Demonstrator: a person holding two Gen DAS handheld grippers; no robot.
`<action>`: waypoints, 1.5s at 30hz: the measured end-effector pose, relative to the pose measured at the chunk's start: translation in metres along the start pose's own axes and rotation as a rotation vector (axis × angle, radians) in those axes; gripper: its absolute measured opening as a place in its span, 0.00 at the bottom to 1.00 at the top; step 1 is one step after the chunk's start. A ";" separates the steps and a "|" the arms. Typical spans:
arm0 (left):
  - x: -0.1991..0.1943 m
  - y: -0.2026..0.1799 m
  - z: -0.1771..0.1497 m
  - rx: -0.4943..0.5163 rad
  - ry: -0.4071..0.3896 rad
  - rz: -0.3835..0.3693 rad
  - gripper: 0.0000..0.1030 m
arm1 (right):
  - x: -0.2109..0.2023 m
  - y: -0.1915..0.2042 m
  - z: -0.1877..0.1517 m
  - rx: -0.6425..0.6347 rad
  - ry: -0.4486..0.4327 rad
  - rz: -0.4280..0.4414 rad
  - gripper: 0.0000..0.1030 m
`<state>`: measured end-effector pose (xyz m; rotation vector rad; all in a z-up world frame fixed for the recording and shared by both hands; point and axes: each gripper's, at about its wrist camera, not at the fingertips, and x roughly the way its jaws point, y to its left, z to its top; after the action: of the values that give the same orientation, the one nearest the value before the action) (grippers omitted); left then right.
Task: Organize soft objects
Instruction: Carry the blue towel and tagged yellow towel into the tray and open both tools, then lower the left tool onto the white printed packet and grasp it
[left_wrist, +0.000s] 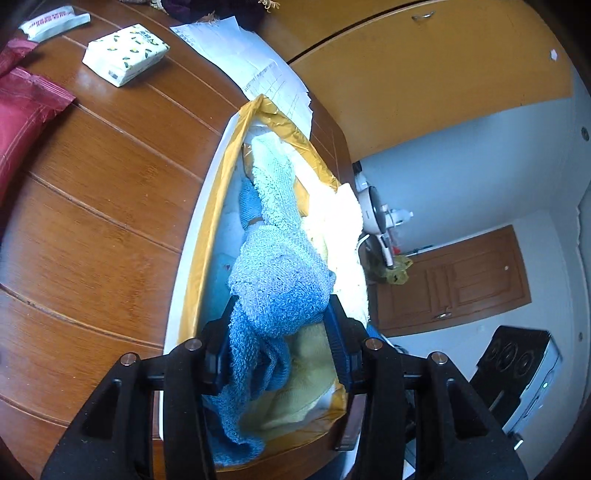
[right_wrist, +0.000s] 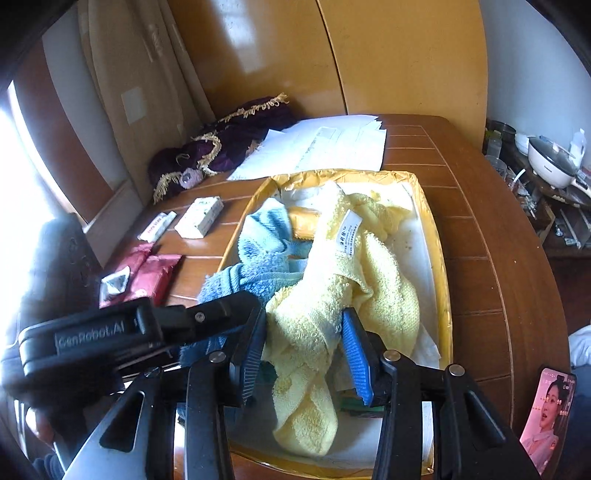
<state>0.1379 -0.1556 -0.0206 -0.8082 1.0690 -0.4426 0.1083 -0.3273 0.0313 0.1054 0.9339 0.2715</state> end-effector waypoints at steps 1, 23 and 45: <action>0.000 -0.001 -0.001 0.014 -0.002 0.002 0.40 | 0.002 0.000 0.000 -0.001 0.006 -0.004 0.44; -0.080 -0.004 -0.006 0.179 -0.221 0.014 0.68 | -0.040 0.012 0.008 0.074 -0.167 0.140 0.59; -0.183 0.093 0.015 -0.002 -0.503 0.294 0.68 | -0.015 0.088 0.001 -0.003 -0.075 0.387 0.62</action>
<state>0.0666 0.0330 0.0217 -0.6993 0.7001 0.0168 0.0847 -0.2465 0.0615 0.2932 0.8347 0.6228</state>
